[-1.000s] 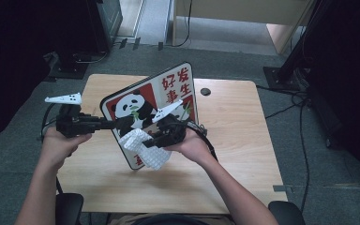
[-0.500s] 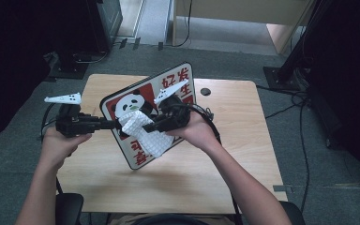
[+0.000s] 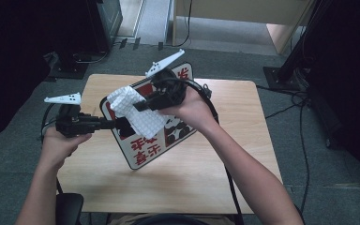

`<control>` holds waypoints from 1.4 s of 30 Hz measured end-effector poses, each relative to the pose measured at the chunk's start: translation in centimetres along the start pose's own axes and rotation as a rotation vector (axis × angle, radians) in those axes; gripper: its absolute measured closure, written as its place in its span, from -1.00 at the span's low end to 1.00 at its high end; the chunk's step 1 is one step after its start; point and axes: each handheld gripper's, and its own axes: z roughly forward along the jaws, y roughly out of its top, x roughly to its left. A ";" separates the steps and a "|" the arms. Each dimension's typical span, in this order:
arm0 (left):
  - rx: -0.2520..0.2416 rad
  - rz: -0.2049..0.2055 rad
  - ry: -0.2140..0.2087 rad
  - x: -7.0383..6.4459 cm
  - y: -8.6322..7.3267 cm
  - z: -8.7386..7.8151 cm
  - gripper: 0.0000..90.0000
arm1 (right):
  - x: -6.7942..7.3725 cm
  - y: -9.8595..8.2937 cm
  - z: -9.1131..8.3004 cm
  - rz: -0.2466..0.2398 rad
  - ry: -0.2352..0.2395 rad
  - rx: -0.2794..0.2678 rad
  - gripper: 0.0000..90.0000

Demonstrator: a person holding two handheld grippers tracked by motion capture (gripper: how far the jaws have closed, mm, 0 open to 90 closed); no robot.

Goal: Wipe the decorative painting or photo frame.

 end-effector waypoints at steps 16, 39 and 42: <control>-0.004 0.010 0.001 0.0 0.0 0.0 0.72 | -0.3 7.6 0.3 -0.040 -0.119 -0.002 0.74; -0.005 0.020 0.002 0.1 -0.1 0.0 0.73 | -0.9 7.8 5.7 -0.015 -0.130 0.057 0.74; -0.005 0.021 0.001 0.0 -0.1 0.0 0.73 | -1.0 7.5 5.6 -0.010 -0.123 0.046 0.74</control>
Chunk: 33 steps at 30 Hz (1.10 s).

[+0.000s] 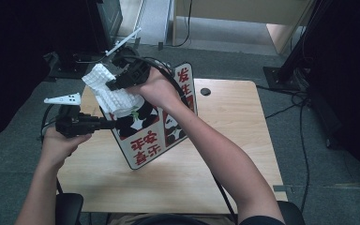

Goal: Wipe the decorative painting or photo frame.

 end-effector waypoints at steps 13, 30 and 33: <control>0.000 -0.013 -0.004 0.0 0.0 0.0 0.73 | -0.6 -0.8 -0.2 0.010 -0.002 -0.034 0.73; 0.003 -0.002 0.001 -0.1 0.0 0.0 0.73 | -1.5 -1.8 -0.9 0.006 -0.022 -0.076 0.72; 0.003 -0.001 0.000 -0.1 0.0 0.0 0.73 | -1.8 -2.0 -1.1 0.009 -0.022 -0.084 0.71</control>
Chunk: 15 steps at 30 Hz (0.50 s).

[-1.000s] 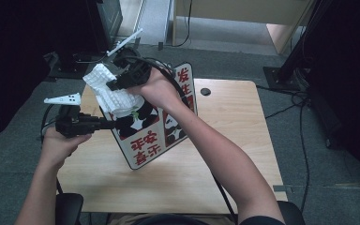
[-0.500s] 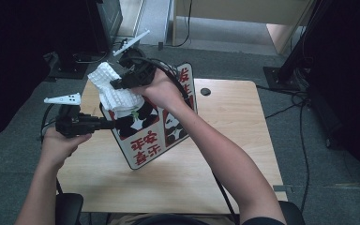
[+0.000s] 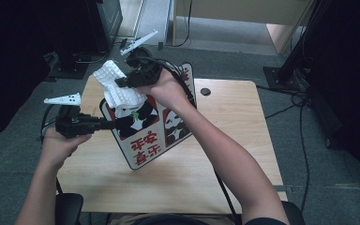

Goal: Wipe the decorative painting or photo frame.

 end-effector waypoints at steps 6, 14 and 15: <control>-0.001 -0.006 0.000 0.0 0.0 0.0 0.73 | -0.5 -0.4 -0.3 0.010 -0.005 -0.020 0.70; -0.003 -0.008 -0.002 0.0 0.0 0.0 0.73 | -1.1 -0.8 -0.6 0.014 -0.017 -0.036 0.70; -0.002 -0.008 -0.002 0.0 0.0 0.0 0.73 | -1.1 -0.9 -0.7 0.016 -0.019 -0.037 0.70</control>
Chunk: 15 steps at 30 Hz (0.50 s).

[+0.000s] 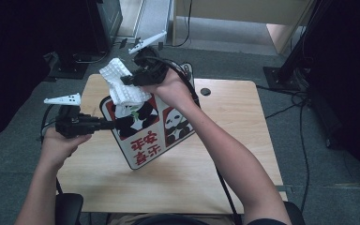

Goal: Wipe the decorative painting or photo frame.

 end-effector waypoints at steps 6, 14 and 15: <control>0.001 0.001 -0.003 0.0 0.0 0.0 0.73 | -0.2 -0.2 -0.2 0.001 -0.005 -0.004 0.70; 0.006 0.000 -0.008 0.0 0.0 0.1 0.73 | -0.6 -0.5 -0.6 -0.001 -0.019 -0.017 0.70; 0.005 0.000 -0.007 0.0 0.0 0.1 0.73 | -0.7 -0.6 -0.7 0.002 -0.016 -0.019 0.70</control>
